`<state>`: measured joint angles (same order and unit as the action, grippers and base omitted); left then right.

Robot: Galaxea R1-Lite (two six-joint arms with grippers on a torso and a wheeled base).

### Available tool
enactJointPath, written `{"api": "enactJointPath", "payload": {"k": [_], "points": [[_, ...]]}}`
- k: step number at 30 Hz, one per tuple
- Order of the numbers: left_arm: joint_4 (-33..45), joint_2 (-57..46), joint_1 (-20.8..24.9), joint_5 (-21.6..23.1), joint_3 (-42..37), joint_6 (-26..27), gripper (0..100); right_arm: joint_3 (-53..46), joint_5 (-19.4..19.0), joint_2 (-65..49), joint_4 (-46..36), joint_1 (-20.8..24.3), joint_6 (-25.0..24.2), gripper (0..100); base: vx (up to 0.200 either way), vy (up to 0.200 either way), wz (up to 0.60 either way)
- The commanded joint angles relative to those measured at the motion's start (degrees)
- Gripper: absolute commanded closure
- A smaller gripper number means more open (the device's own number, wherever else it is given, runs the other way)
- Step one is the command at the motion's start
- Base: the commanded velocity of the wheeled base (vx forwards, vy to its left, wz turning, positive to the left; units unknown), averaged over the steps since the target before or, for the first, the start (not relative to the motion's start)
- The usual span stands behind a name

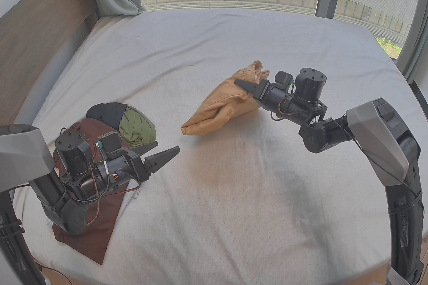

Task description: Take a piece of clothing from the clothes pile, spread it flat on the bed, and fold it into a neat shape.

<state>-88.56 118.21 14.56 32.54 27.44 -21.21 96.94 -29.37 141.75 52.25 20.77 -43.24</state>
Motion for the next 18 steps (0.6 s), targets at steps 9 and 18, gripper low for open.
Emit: {"api": "enactJointPath", "payload": {"k": [9, 18], "points": [[-0.03, -0.18, 0.03, -0.02, 0.07, -0.06, 0, -17.66, 0.01, -1.83, 6.90, -3.02, 0.44, 100, 0.000, 0.000, 0.00], [-0.03, -0.18, 0.03, -0.02, 0.24, -0.06, 0, -27.51, 0.10, 0.89, 17.10, -3.02, 0.44, 100, 0.000, 0.000, 0.00]]}}
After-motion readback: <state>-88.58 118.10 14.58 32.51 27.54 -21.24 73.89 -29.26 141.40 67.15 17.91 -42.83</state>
